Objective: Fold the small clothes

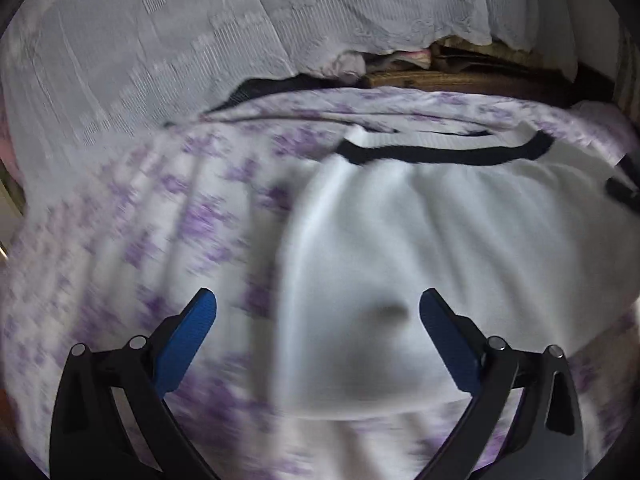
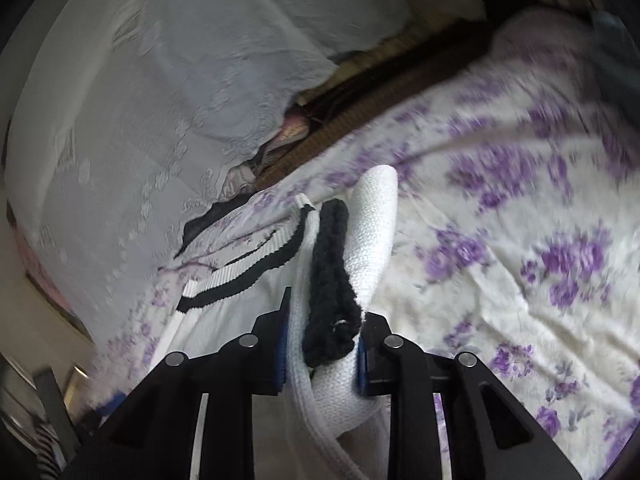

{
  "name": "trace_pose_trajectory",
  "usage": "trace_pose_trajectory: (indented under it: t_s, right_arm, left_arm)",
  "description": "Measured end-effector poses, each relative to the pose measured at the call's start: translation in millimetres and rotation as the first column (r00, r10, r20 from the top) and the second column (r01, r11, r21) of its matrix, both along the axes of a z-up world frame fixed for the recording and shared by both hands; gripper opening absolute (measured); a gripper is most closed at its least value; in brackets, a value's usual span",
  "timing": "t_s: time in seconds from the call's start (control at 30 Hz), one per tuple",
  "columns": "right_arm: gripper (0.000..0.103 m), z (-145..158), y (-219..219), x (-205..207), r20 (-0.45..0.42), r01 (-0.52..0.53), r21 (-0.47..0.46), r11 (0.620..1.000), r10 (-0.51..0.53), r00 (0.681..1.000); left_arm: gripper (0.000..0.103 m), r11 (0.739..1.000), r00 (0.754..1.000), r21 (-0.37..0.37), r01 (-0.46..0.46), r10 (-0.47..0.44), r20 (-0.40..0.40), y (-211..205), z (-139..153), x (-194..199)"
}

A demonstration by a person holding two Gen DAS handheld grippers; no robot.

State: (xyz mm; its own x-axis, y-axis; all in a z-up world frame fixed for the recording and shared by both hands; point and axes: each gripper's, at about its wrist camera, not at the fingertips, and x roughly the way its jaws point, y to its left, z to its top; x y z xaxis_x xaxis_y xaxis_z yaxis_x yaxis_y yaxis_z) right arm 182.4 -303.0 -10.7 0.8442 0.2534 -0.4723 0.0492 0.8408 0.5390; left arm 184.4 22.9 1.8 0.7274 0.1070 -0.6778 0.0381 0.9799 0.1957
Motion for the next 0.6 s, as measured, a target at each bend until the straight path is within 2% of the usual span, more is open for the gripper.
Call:
trace_pose_trajectory:
  t_s: [0.1, 0.17, 0.27, 0.33, 0.6]
  right_arm:
    - [0.025, 7, 7, 2, -0.018, 0.002, -0.024, 1.000, -0.002, 1.000]
    - [0.025, 13, 14, 4, -0.035, 0.008, -0.047, 0.999, -0.010, 0.999]
    - [0.025, 24, 28, 6, -0.049, 0.010, -0.073, 0.997, -0.014, 0.999]
    - [0.025, 30, 39, 7, -0.054, 0.013, -0.103, 0.995, -0.019, 0.998]
    - [0.025, 49, 78, 11, -0.075, 0.032, -0.208, 0.978, -0.048, 0.996]
  left_arm:
    - [0.099, 1.000, 0.999, 0.019, -0.001, 0.000, 0.038, 30, 2, -5]
    - [0.099, 1.000, 0.998, -0.005, -0.024, 0.024, 0.051, 53, -3, -8]
    - [0.099, 0.985, 0.995, -0.141, -0.096, 0.092, -0.034, 87, -14, 1]
    - [0.099, 0.970, 0.993, -0.215, -0.118, 0.111, -0.043, 100, -11, 4]
    - [0.099, 0.972, 0.994, -0.206, -0.113, 0.113, -0.016, 102, -9, -1]
